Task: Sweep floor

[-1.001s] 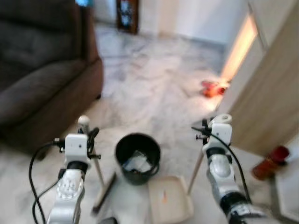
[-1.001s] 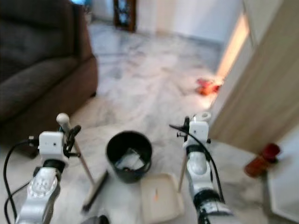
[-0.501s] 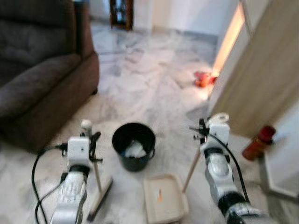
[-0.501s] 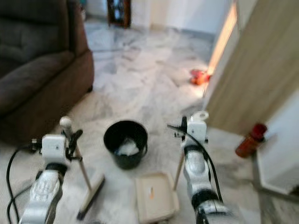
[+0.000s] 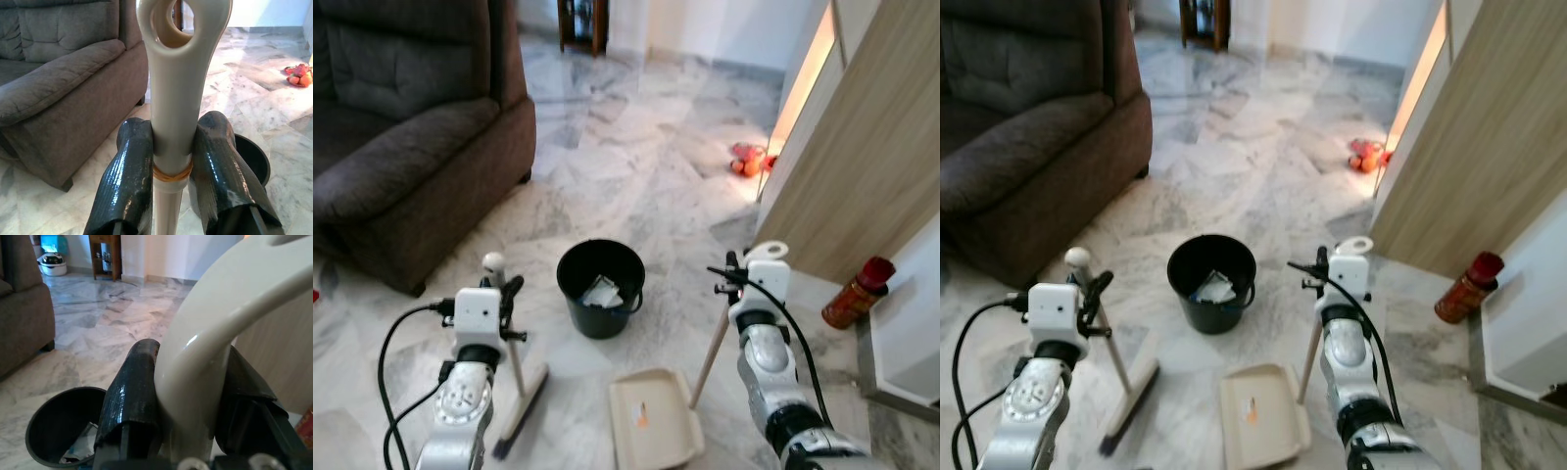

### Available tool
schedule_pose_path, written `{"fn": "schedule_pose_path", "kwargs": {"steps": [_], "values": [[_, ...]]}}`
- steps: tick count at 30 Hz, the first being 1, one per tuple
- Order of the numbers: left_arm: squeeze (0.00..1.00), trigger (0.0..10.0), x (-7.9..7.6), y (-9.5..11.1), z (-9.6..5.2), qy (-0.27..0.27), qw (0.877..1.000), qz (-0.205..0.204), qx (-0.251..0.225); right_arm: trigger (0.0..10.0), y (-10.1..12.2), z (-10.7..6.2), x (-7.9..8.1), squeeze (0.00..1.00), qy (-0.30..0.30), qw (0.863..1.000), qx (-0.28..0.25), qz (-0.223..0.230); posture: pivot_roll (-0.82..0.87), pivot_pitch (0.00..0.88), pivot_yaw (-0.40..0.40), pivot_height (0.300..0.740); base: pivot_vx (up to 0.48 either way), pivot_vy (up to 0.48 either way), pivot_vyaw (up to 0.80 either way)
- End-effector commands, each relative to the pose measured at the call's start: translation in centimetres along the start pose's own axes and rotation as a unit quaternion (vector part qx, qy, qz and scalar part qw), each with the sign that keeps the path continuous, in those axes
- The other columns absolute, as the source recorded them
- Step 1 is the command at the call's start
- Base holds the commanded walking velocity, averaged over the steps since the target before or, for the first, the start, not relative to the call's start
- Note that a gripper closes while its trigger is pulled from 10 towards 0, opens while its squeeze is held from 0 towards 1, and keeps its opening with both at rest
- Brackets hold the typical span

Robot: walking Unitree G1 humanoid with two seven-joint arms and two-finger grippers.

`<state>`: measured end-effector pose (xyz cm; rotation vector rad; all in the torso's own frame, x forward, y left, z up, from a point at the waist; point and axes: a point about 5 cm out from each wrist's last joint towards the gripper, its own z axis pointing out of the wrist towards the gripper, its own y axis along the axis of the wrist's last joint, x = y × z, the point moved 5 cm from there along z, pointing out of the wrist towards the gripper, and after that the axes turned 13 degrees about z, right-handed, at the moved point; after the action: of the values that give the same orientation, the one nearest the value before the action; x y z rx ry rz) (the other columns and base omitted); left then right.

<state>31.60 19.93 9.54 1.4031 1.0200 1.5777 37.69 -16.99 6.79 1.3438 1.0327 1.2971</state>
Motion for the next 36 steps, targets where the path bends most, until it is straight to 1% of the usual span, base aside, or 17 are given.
{"fn": "schedule_pose_path", "kwargs": {"steps": [1, 3, 13, 24, 36], "values": [[0.00, 10.0, -0.11, 1.26, 0.36, 0.000, 1.000, 0.005, -0.025, 10.0, 0.87, 0.47, -0.28, 0.00, -0.004, 1.000, -0.013, 0.001, 0.05, 0.041, -0.078, 0.740, 0.000, 0.000, 0.00], [0.00, 10.0, -0.12, 1.23, 0.34, -0.001, 1.000, 0.005, -0.025, 10.0, 0.82, 0.48, -0.26, 0.00, -0.004, 1.000, -0.011, 0.001, 0.05, 0.041, -0.078, 0.740, 0.000, 0.000, -0.33], [0.00, 10.0, -0.21, 1.19, 0.34, -0.001, 1.000, 0.004, -0.025, 10.0, 0.63, 0.51, 0.04, 0.00, 0.000, 1.000, -0.005, 0.001, 0.05, 0.026, -0.079, 0.740, 0.000, 0.000, -0.80], [0.00, 10.0, -0.23, 1.16, 0.31, -0.002, 1.000, 0.003, -0.026, 10.0, 0.62, 0.58, -0.07, 0.00, -0.005, 1.000, -0.004, -0.002, 0.05, 0.017, -0.080, 0.740, 0.000, 0.000, -0.80], [0.00, 10.0, -0.26, 1.24, 0.41, 0.000, 1.000, 0.002, -0.026, 10.0, 0.65, 0.63, -0.33, 0.00, -0.012, 1.000, -0.003, -0.004, 0.05, 0.029, -0.083, 0.740, 0.000, 0.000, -0.80]]}}
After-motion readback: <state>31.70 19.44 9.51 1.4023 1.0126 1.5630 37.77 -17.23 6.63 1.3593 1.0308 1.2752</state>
